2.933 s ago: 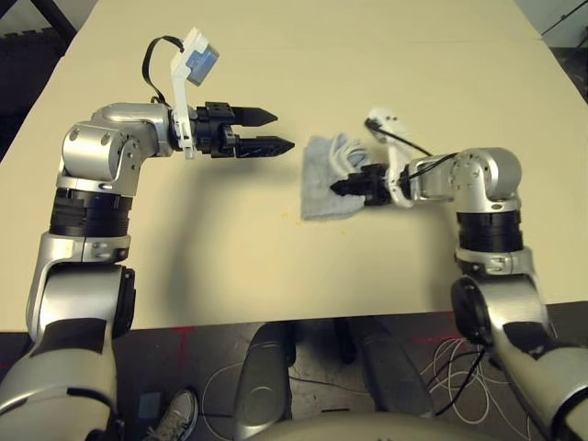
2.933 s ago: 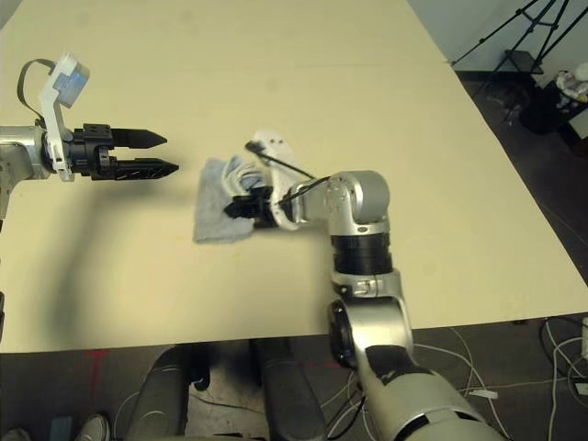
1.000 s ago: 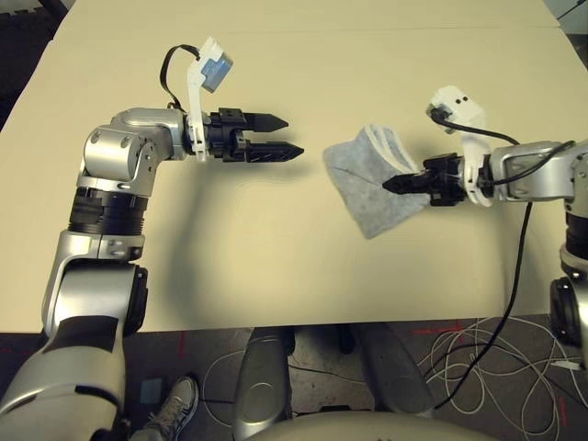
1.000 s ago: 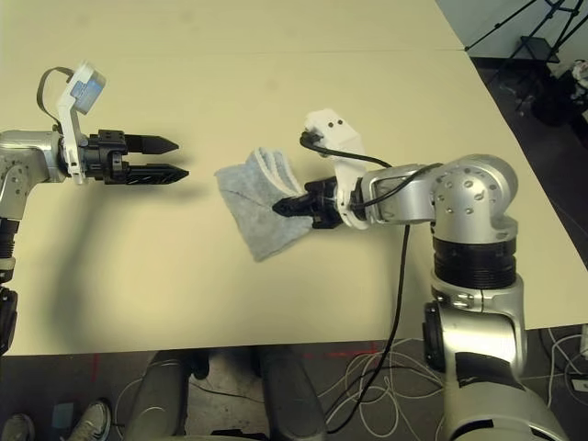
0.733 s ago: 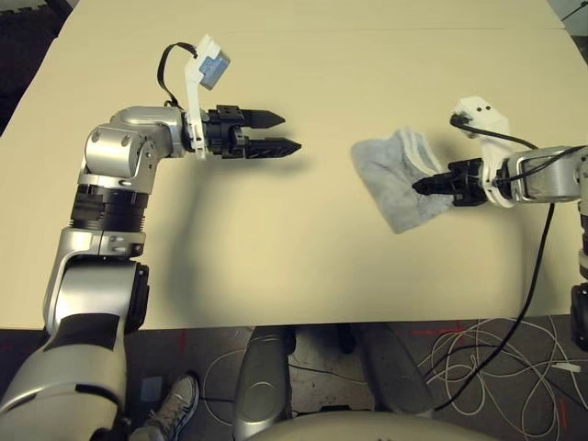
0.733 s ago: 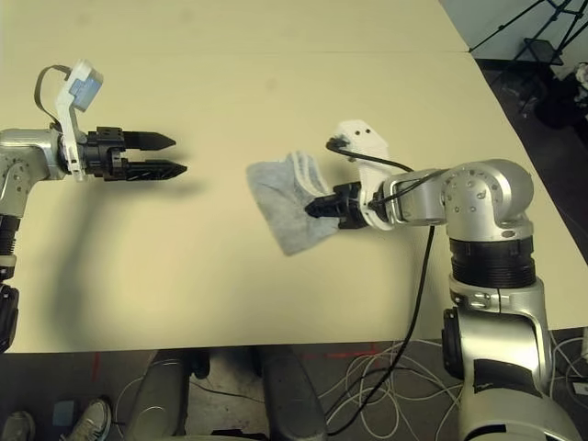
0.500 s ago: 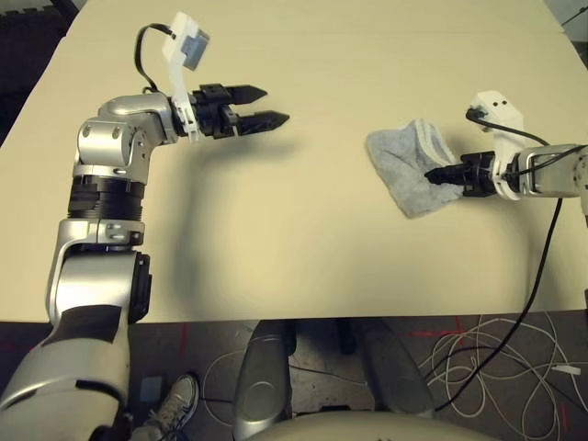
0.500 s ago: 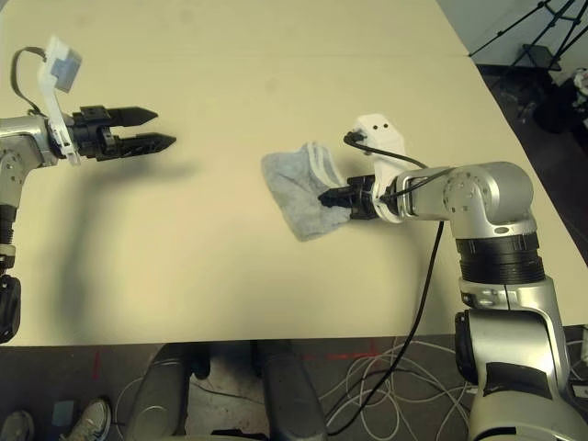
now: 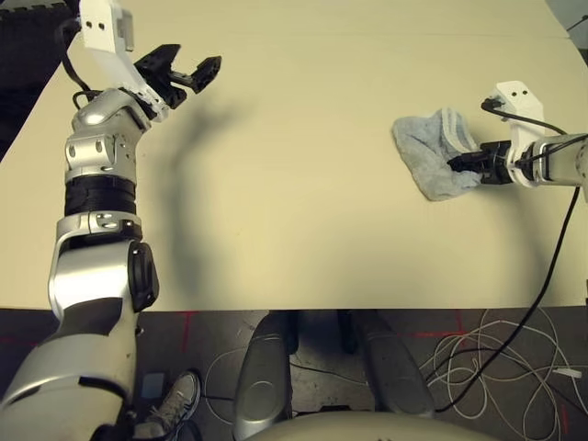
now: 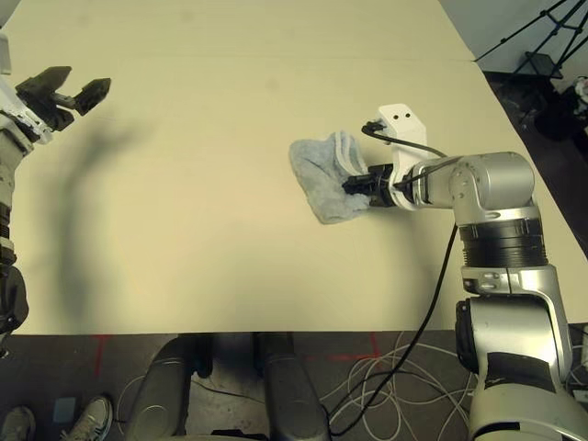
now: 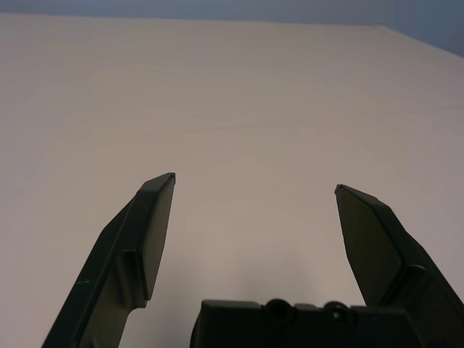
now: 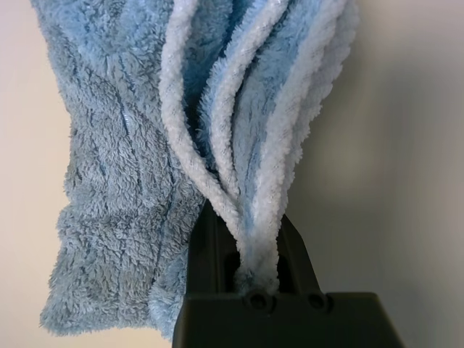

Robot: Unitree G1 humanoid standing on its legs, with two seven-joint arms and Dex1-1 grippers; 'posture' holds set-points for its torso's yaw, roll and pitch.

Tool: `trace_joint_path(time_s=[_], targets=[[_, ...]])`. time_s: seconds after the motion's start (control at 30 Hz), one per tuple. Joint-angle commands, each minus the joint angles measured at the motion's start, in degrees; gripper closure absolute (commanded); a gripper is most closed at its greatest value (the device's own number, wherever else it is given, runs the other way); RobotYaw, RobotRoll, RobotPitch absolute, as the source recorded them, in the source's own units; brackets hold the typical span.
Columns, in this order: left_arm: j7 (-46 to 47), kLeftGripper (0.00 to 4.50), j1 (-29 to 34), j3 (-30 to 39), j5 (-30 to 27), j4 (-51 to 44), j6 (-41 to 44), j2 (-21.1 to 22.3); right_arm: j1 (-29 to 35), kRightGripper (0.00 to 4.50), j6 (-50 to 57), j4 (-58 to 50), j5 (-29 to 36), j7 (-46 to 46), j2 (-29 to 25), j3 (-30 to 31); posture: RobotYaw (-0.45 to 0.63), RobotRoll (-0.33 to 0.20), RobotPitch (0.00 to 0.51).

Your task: Wipe the water off the table with a rag.

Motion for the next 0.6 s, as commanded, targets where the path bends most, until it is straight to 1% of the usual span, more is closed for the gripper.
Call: trace_joint_path(time_s=[0.03,0.13,0.4,0.57,0.6], targets=[[2.2,0.00,2.8,0.6,1.3,1.2,-3.0,-0.7,1.4,4.48,0.6,3.9,-5.1,-1.6,-2.0,-0.1,-0.06,0.000,0.338],[3.6,0.00,4.1,1.0,1.6,1.0,-5.0,-1.3,1.1,4.48,0.4,5.0,-6.2,-1.1,-2.0,-0.5,-0.06,0.000,0.335],[7.2,0.00,6.1,1.9,1.1,0.5,-6.1,-3.2,2.4,4.48,1.3,5.0,-7.0,-0.5,-0.2,-2.1,-0.05,0.000,0.326],[7.9,0.00,6.5,1.9,1.1,0.3,-6.4,-3.6,3.4,4.48,1.2,5.9,-7.4,-1.5,1.3,-4.8,-0.05,0.000,0.320],[8.0,0.00,6.5,1.8,1.0,0.2,-6.3,-3.7,3.7,4.17,0.0,6.3,-7.6,-2.0,1.8,-5.9,-0.04,0.000,0.318]])
